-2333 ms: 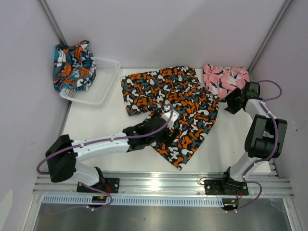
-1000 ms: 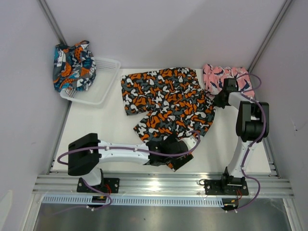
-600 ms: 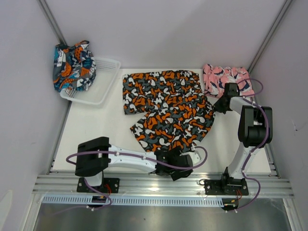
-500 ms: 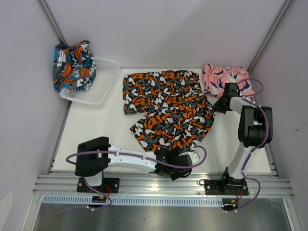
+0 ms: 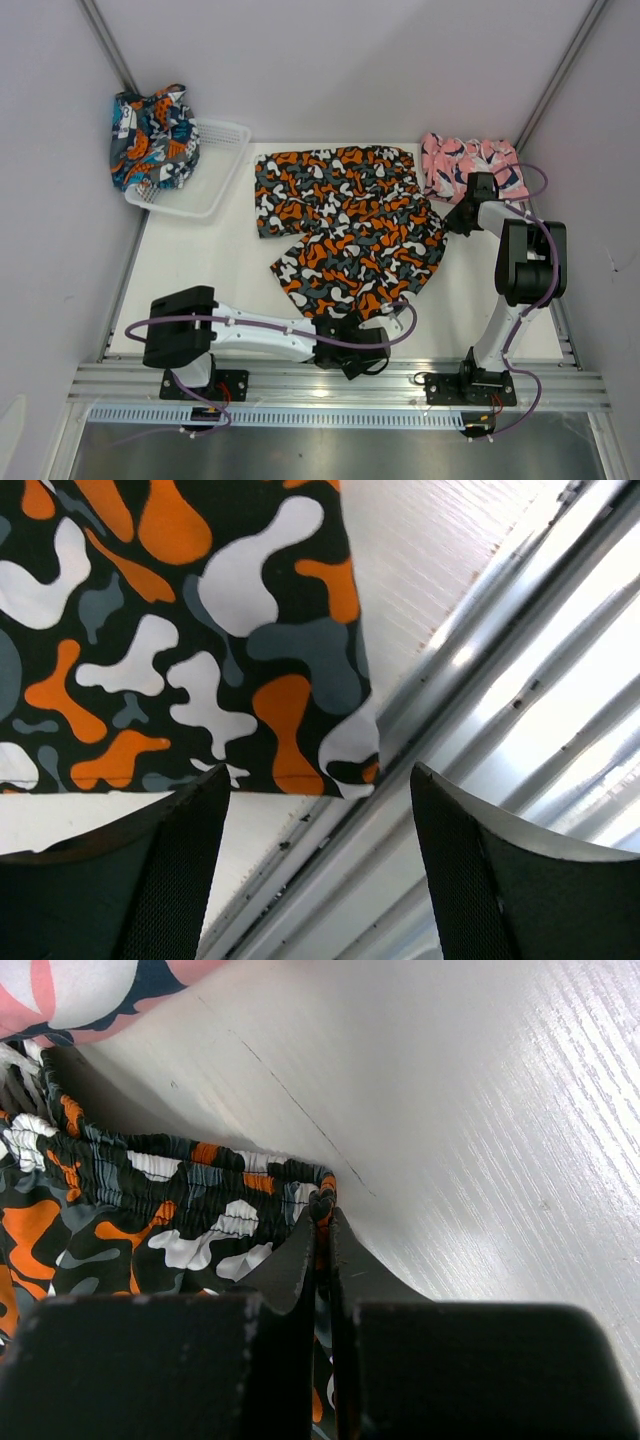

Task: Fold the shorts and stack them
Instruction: Fold the shorts

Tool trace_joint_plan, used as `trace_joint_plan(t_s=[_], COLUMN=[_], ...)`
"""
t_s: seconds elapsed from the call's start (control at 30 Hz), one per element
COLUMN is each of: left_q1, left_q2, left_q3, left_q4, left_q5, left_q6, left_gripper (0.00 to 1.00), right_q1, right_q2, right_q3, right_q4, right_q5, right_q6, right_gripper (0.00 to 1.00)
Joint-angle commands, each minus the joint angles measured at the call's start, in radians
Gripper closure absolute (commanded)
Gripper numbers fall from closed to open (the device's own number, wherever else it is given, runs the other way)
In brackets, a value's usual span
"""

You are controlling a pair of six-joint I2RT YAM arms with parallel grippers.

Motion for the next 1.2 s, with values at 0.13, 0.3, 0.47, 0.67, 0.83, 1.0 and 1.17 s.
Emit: trace_joint_plan(t_s=[0.13,0.3,0.47,0.67,0.83,1.0,1.17], left_q1=[-0.063,-0.086,-0.086,-0.086,-0.08,-0.061,-0.051], left_q2=[-0.048,-0.038,0.008,0.068,0.105,0.14,0.157], left_q3=[0.006,0.02,0.011,0.032,0.034,0.043,0.048], left_q4=[-0.038,-0.017,0.002,0.011,0.021,0.034,0.043], left_q5=[-0.037,-0.055,-0.07,-0.078,-0.109,-0.119,-0.127], left_q6=[-0.073,-0.089,-0.08,-0.069,-0.064,-0.055,-0.049], left_gripper=[0.27,0.4,0.44,0.5,0.54,0.69,0.83], right_q1=[-0.01,-0.012,-0.016,-0.019,-0.022,-0.022,-0.025], right_q2=[0.016,0.02,0.02,0.019,0.019,0.017,0.019], right_q3=[-0.01,-0.008,-0.011,-0.015,-0.018,-0.019,-0.021], right_q4=[0.005,0.006,0.009,0.012,0.014,0.015,0.018], right_q5=[0.017,0.014,0.005,0.0,-0.003,-0.006,-0.006], right_q6=[-0.001,-0.001,0.002,0.003,0.007,0.008,0.011], right_gripper=[1.0,1.0,1.0,1.0,1.0,1.0,1.0])
